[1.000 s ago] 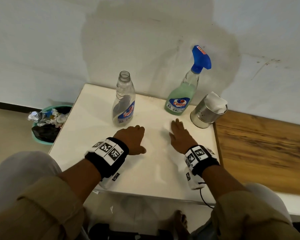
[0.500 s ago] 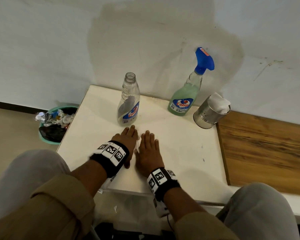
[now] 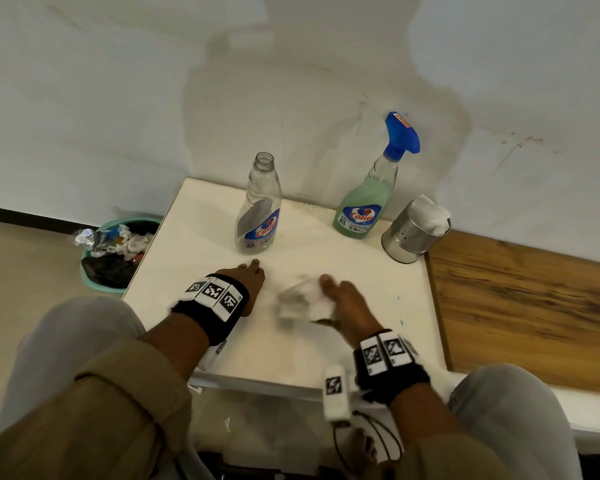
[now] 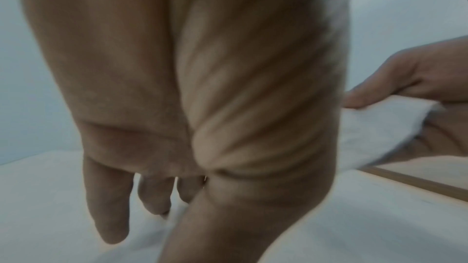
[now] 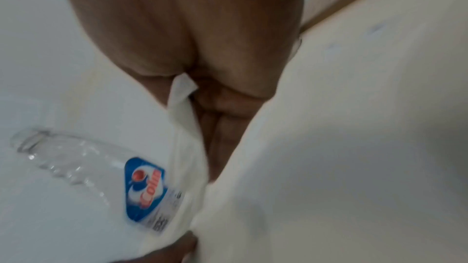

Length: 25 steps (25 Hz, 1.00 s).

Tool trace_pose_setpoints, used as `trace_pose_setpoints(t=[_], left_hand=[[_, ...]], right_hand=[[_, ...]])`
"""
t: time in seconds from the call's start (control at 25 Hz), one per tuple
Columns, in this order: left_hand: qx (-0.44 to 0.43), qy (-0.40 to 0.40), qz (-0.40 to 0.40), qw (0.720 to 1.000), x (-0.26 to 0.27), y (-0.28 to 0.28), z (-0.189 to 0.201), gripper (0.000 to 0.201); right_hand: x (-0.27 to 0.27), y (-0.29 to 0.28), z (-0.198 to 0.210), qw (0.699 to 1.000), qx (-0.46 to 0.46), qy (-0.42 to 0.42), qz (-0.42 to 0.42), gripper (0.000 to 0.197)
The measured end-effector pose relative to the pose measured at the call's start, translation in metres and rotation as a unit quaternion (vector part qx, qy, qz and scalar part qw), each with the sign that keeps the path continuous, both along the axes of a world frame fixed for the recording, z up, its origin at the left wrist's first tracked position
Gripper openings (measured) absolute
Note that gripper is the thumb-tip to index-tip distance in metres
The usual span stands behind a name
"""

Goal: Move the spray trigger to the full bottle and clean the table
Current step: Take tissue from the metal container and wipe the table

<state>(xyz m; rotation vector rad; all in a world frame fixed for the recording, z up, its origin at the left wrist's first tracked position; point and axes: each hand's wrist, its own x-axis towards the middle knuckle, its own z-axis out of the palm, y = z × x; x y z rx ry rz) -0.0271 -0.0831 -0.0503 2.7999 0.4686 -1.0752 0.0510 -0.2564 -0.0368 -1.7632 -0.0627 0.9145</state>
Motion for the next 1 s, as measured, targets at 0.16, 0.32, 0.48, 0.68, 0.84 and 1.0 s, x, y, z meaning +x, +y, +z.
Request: trace_pose_setpoints(t=[0.16,0.32,0.48,0.68,0.84,1.0], left_hand=[[-0.001,0.006,0.007,1.0,0.001,0.0,0.0,0.089],[0.001,0.008,0.025,1.0,0.001,0.0,-0.002,0.09],[0.002,0.013,0.032,0.999,0.0,0.002,-0.002,0.086],[0.019,-0.049,0.054,0.997,-0.006,0.009,0.009,0.047],[0.014,-0.043,0.094,0.995,-0.01,0.014,0.025,0.031],[0.02,-0.039,0.12,0.992,-0.014,0.019,0.034,0.032]], right_hand=[[0.062,-0.018,-0.006,0.921,-0.218,-0.322,-0.022,0.037],[0.069,-0.001,-0.065,0.824,-0.378,-0.321,0.275,0.06],[0.051,0.037,-0.087,0.795,-0.393,-0.354,0.296,0.071],[-0.01,0.078,-0.087,0.781,-0.323,-0.399,0.354,0.074],[-0.057,0.092,-0.091,0.756,-0.28,-0.42,0.417,0.073],[-0.079,0.089,-0.091,0.735,-0.256,-0.435,0.453,0.077]])
